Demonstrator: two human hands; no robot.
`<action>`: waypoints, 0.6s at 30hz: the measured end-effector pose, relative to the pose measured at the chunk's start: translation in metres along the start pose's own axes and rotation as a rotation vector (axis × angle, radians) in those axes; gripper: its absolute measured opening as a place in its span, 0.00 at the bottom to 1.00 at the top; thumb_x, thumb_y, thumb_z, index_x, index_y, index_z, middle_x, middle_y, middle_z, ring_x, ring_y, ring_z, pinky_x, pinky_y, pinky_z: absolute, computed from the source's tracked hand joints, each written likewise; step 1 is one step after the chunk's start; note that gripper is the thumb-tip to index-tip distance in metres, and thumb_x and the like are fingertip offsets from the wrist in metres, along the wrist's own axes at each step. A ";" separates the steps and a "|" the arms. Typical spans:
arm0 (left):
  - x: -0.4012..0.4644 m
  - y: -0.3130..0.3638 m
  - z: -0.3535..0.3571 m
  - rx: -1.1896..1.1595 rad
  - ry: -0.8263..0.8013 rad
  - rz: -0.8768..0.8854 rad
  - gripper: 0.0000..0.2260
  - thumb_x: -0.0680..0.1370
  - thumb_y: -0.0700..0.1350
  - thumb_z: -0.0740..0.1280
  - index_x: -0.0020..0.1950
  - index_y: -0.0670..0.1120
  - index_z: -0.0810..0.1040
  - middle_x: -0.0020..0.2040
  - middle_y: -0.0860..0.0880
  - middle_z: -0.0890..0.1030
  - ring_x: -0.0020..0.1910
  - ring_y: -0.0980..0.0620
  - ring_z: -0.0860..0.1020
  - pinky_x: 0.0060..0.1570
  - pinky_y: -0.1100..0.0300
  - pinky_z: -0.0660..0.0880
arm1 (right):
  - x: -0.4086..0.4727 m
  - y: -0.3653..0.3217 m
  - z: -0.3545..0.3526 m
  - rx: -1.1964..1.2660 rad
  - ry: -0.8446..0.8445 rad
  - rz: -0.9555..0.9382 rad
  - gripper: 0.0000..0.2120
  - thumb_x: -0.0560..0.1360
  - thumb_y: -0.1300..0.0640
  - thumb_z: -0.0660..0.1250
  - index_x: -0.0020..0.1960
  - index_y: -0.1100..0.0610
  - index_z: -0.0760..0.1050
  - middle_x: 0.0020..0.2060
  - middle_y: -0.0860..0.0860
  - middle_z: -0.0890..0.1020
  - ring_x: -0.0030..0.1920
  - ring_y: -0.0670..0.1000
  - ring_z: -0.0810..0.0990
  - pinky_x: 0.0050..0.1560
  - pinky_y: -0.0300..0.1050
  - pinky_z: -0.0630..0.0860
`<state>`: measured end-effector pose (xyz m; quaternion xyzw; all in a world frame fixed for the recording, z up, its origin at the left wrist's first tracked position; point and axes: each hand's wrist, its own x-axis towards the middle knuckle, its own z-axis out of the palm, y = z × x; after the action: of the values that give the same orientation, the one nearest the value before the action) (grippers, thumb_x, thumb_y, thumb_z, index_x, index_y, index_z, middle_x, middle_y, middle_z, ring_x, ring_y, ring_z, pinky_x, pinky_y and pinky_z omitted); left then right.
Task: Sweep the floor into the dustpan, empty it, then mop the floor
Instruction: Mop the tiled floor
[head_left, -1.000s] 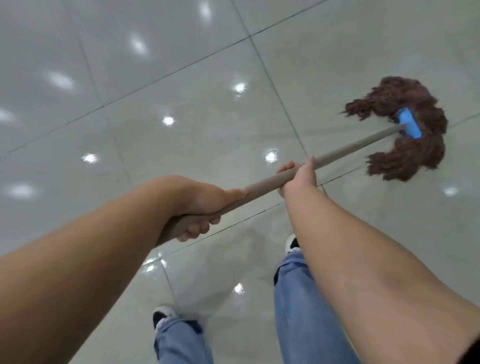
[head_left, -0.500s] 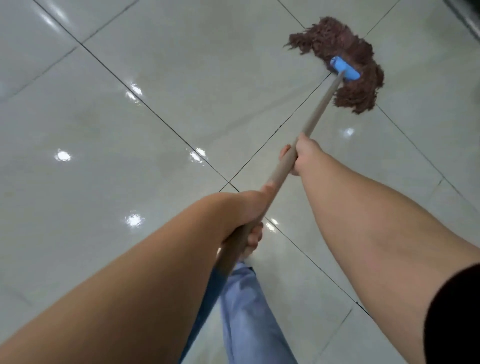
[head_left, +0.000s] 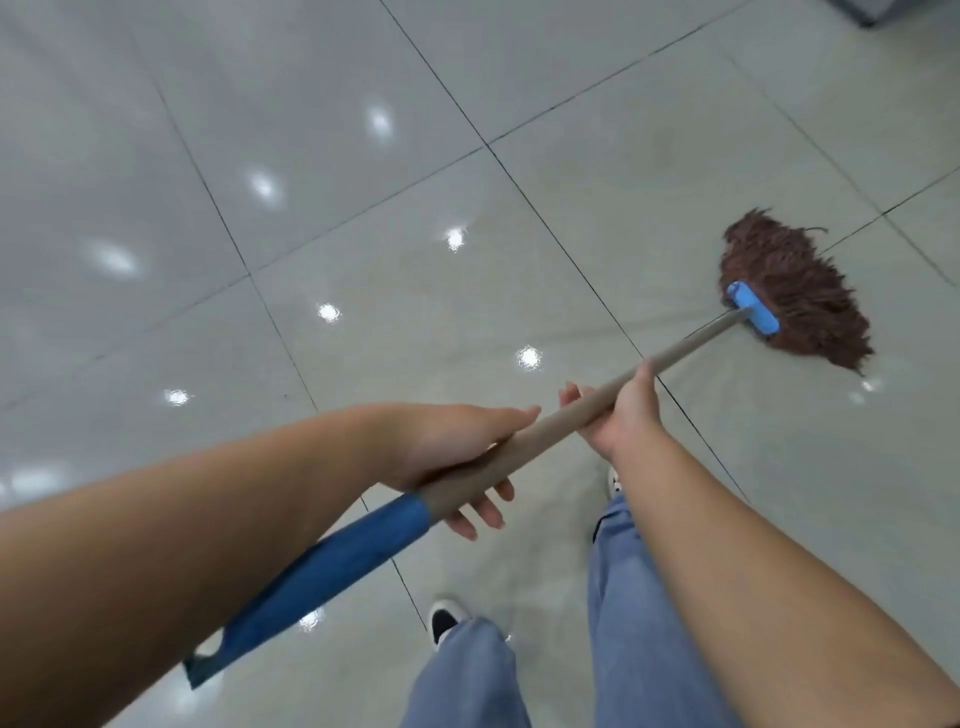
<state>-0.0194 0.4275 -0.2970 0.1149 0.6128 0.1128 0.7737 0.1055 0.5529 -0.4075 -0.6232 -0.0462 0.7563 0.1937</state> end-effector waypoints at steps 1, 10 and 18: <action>-0.015 -0.006 0.004 0.016 -0.004 0.005 0.19 0.78 0.61 0.56 0.59 0.48 0.69 0.48 0.44 0.77 0.35 0.48 0.82 0.35 0.53 0.80 | -0.016 0.009 0.000 0.016 -0.003 -0.008 0.25 0.77 0.36 0.54 0.62 0.55 0.61 0.50 0.59 0.70 0.35 0.56 0.76 0.32 0.47 0.76; -0.023 0.023 0.074 0.264 0.156 0.090 0.15 0.81 0.52 0.52 0.63 0.46 0.67 0.37 0.46 0.69 0.16 0.56 0.68 0.22 0.69 0.69 | -0.060 0.001 -0.019 0.309 0.058 0.050 0.19 0.81 0.44 0.54 0.52 0.61 0.65 0.35 0.56 0.70 0.27 0.50 0.71 0.22 0.33 0.72; 0.024 0.144 0.094 0.342 0.188 -0.095 0.20 0.80 0.60 0.51 0.62 0.47 0.66 0.34 0.47 0.69 0.14 0.56 0.66 0.21 0.69 0.68 | -0.004 -0.108 -0.022 0.425 0.051 0.071 0.21 0.80 0.43 0.54 0.39 0.59 0.63 0.25 0.51 0.68 0.13 0.46 0.66 0.20 0.30 0.69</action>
<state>0.0729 0.5682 -0.2525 0.2048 0.6974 -0.0192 0.6865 0.1529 0.6467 -0.3755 -0.5887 0.1409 0.7392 0.2952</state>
